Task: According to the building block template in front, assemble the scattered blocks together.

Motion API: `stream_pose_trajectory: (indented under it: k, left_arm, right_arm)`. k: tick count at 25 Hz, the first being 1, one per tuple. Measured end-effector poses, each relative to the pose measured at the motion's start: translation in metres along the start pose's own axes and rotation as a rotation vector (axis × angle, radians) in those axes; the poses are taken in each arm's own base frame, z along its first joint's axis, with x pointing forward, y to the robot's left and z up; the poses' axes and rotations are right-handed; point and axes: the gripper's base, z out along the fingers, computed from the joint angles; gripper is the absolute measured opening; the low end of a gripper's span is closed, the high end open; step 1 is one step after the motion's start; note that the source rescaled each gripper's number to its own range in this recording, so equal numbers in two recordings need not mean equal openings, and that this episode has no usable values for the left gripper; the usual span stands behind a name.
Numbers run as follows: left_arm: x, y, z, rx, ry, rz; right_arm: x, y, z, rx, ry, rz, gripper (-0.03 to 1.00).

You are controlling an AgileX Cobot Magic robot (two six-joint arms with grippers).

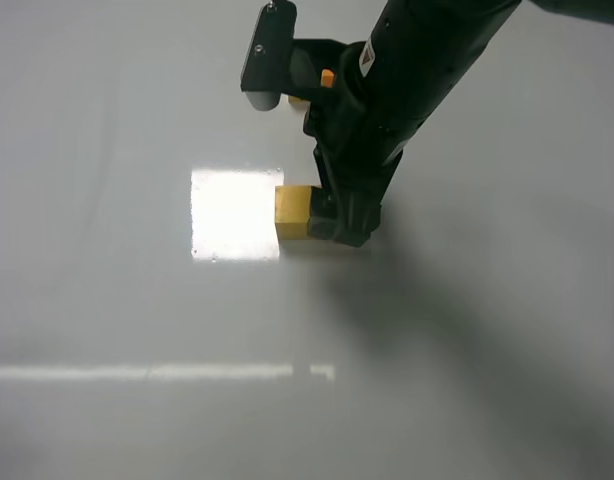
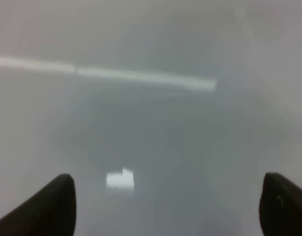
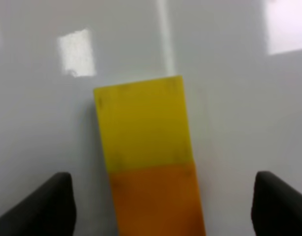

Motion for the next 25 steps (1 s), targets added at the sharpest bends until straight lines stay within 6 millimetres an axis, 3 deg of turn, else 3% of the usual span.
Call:
stream_pose_trajectory:
  k: [4, 7, 10, 14, 16, 19, 21, 25]
  left_arm:
    - [0.0, 0.0, 0.0, 0.0, 0.0, 0.0]
    - [0.0, 0.0, 0.0, 0.0, 0.0, 0.0]
    - [0.0, 0.0, 0.0, 0.0, 0.0, 0.0]
    - [0.0, 0.0, 0.0, 0.0, 0.0, 0.0]
    - [0.0, 0.0, 0.0, 0.0, 0.0, 0.0]
    - [0.0, 0.0, 0.0, 0.0, 0.0, 0.0]
    - [0.0, 0.0, 0.0, 0.0, 0.0, 0.0]
    - [0.0, 0.0, 0.0, 0.0, 0.0, 0.0]
  right_arm:
    - [0.011, -0.006, -0.03, 0.027, -0.01, 0.107, 0.67]
    - [0.032, -0.021, -0.051, 0.081, -0.008, 0.25, 0.67]
    - [0.066, -0.041, -0.07, 0.145, 0.04, 0.42, 0.67]
    - [0.125, -0.064, -0.1, 0.243, 0.11, 0.743, 0.67]
    - [0.152, -0.067, -0.115, 0.297, 0.126, 0.899, 0.67]
    - [0.197, -0.057, -0.136, 0.39, 0.2, 1.088, 0.67]
    - [0.216, -0.038, -0.144, 0.414, 0.243, 1.173, 0.67]
    - [0.229, 0.02, -0.156, 0.409, 0.26, 1.247, 0.67]
